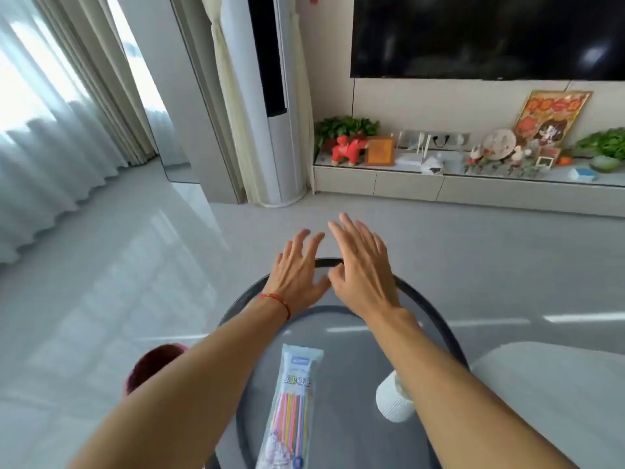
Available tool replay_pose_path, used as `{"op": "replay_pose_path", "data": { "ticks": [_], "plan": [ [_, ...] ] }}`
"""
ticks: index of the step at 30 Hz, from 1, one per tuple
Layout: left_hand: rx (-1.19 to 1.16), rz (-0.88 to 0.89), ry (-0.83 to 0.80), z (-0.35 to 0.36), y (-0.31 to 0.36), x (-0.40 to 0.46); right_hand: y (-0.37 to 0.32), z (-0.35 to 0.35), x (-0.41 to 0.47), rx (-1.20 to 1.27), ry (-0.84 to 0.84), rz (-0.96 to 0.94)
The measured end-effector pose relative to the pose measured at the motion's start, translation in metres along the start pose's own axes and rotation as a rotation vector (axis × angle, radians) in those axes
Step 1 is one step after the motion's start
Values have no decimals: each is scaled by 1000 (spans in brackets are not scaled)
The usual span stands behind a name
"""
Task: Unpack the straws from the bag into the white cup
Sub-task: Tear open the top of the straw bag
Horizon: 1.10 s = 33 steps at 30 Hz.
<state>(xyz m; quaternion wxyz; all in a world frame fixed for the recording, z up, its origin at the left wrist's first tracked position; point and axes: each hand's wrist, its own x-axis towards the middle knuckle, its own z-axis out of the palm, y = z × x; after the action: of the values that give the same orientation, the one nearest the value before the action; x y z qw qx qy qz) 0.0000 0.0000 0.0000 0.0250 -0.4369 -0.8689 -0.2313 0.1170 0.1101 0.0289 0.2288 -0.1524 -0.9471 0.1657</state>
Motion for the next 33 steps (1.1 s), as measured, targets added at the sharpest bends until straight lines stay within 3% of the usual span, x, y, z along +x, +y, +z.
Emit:
{"op": "replay_pose_path", "data": {
  "ticks": [4, 6, 9, 13, 16, 18, 21, 28, 30, 33],
  "plan": [
    [45, -119, -300, 102, -50, -77, 21, 105, -78, 91, -176, 95],
    [126, -189, -357, 155, -76, -115, 41, 161, -118, 137, -240, 123],
    [341, -281, -362, 222, -100, -156, 71, 232, -165, 144, -314, 168],
    [369, -423, -274, 296, -122, -178, 105, 312, -203, 136, -383, 242],
    [322, -511, -206, 331, -137, -170, 125, 358, -213, 156, -322, 306],
    [296, -507, -166, 347, -147, -165, 131, 379, -214, 167, -187, 376],
    [208, -383, -122, 360, -153, -163, 135, 396, -215, 207, -38, 397],
    [50, 57, -226, 336, -144, -219, 123, 363, -271, 510, -39, 456],
    [96, 246, -186, 329, -138, -246, 114, 349, -298, 601, -49, 471],
    [138, 387, -150, 314, -124, -271, 105, 324, -327, 823, -98, 560]
  ]
}}
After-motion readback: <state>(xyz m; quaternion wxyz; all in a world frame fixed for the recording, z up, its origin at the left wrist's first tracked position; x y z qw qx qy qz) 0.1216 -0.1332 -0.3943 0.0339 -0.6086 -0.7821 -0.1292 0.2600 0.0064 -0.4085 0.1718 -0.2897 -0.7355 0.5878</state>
